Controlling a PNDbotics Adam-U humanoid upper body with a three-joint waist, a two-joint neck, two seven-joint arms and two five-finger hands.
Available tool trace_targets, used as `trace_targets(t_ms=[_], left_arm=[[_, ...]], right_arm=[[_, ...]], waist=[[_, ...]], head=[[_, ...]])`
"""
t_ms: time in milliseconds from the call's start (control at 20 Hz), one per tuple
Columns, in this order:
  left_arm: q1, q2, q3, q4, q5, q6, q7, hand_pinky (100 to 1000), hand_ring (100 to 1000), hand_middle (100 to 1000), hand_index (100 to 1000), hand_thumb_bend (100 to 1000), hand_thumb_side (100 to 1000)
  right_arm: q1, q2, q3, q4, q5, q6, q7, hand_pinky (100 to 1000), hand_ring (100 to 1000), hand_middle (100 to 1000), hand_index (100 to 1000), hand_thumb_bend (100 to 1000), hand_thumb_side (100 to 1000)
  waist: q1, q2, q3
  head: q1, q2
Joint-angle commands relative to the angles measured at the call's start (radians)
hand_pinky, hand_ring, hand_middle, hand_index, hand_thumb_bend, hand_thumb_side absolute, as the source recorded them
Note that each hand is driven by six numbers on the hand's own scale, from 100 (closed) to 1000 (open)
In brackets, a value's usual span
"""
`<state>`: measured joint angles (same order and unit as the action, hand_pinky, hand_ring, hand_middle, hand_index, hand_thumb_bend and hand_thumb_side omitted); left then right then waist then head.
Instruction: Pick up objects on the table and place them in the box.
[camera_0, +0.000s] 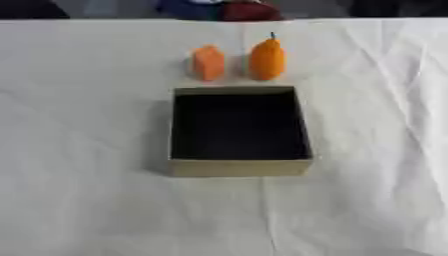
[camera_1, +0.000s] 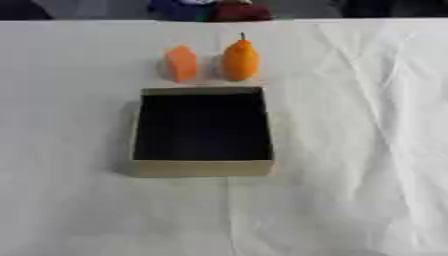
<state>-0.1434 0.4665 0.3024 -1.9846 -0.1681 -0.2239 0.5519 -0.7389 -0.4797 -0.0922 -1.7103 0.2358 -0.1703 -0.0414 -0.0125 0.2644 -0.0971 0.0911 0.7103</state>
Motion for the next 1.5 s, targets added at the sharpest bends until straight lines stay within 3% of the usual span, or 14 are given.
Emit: trace_targets(t_ms=[50,650,850,1100,1500], left_arm=[[-0.008,0.015,0.012,-0.015,0.0,0.003,0.002,763,581,634,854,100,879],[-0.007,0.016,0.011,-0.015,0.0,0.003,-0.001,765,579,633,855,100,879],[-0.005,0.019,0.004,-0.015,0.005,0.004,-0.007,765,579,633,855,100,879],[-0.005,0.022,-0.005,-0.015,0.013,0.005,-0.018,766,580,634,855,100,878],[-0.004,0.029,-0.012,-0.015,0.023,0.006,-0.028,766,581,634,855,100,877]], right_arm=[[-0.013,-0.021,-0.009,-0.013,0.004,0.0,-0.001,861,865,778,819,100,969],[-0.036,-0.03,0.009,0.007,0.015,-0.003,0.017,859,869,782,822,100,969],[-0.114,-0.053,0.067,0.084,0.06,-0.007,0.063,851,870,788,828,100,983],[-0.223,-0.067,0.151,0.193,0.127,0.045,0.129,843,883,799,834,100,1000],[-0.406,0.01,0.195,0.376,0.24,0.157,0.242,837,887,810,840,100,1000]], waist=[[0.0,-0.019,0.0],[-0.002,-0.022,0.002],[-0.004,-0.031,0.008],[-0.006,-0.045,0.016],[-0.008,-0.063,0.015]], head=[[0.004,-0.012],[0.005,-0.007],[-0.003,0.004],[-0.015,0.02],[-0.02,0.038]])
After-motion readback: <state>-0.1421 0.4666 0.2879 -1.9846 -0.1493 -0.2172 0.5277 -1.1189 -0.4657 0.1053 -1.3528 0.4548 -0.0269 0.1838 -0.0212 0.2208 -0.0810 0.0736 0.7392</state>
